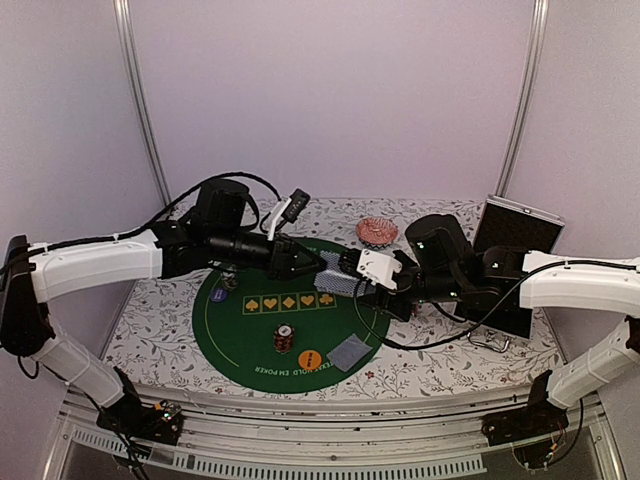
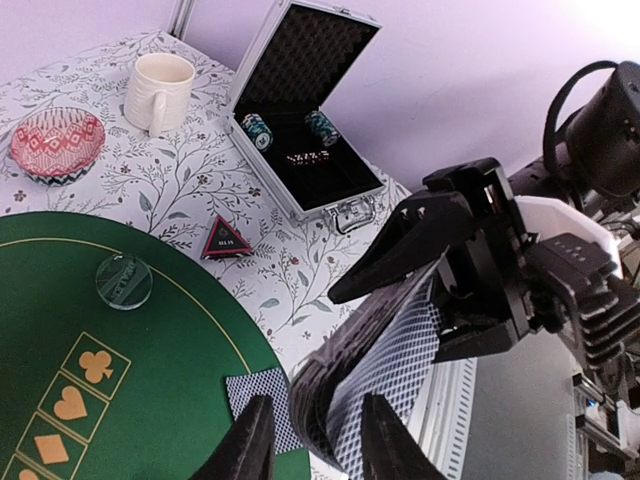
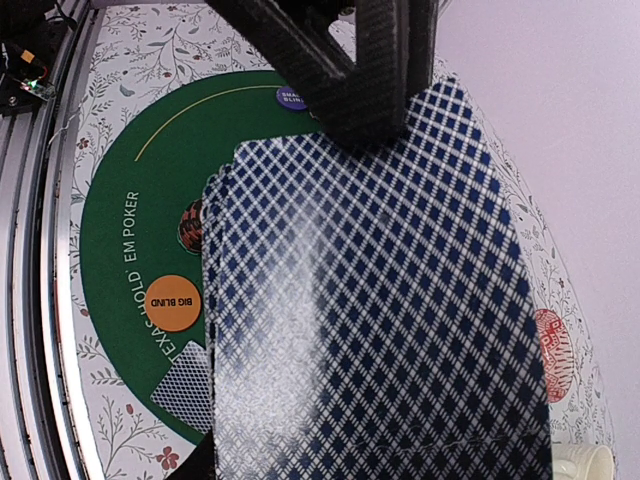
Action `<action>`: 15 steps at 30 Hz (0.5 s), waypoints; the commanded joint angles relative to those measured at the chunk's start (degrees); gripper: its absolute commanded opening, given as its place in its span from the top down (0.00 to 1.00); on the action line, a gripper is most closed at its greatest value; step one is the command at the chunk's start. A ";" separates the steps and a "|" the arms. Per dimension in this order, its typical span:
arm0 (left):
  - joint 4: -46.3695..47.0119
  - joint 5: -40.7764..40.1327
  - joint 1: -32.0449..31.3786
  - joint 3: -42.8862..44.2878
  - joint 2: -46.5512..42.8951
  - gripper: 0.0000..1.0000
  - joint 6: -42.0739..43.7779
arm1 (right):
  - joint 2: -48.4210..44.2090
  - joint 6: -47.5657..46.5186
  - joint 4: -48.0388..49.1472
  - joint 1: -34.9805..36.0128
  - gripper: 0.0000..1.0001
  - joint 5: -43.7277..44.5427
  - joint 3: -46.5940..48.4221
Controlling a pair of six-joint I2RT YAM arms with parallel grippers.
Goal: Distribute texas hold em gaming equipment
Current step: Pick up the poker card from the face-down deck piles.
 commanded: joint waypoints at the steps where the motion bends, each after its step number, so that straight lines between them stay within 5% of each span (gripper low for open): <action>1: 1.67 2.64 0.71 0.45 2.14 0.73 -0.40 | -1.93 0.16 1.30 0.19 0.56 0.11 -0.04; 15: 4.03 6.05 0.69 -1.34 0.53 1.00 -1.69 | -1.79 0.07 1.33 0.26 0.56 0.17 -0.21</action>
